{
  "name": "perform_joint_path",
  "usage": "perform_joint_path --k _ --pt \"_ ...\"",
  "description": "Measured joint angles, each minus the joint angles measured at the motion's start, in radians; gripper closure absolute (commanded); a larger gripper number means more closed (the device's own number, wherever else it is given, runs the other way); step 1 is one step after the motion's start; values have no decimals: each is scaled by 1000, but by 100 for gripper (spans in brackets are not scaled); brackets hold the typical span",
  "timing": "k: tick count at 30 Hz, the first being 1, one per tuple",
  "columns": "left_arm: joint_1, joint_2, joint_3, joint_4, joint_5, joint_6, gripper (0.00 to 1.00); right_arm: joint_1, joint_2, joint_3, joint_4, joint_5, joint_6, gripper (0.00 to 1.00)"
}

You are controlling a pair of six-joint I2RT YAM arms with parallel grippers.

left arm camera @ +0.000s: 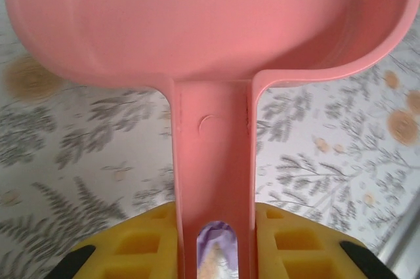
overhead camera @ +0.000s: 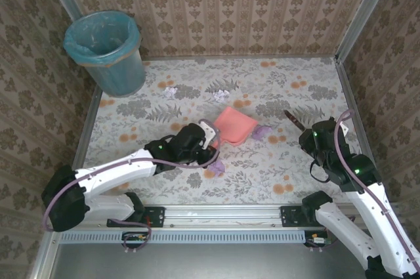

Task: Sweep away the paper scraps from the table

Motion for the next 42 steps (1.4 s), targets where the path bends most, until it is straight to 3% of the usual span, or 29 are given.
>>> perform_joint_path --k 12,19,30,42 --pt "-106 147 244 -232 54 32 100 -6 36 21 8 58 -13 100" --pt "-161 357 453 -476 5 28 100 -13 109 34 58 43 -99 100" --pt "-153 563 621 -679 -66 15 100 -15 208 41 135 -31 -226 100" --pt "-60 675 735 -712 -59 16 100 -14 240 1 188 -175 -267 100"
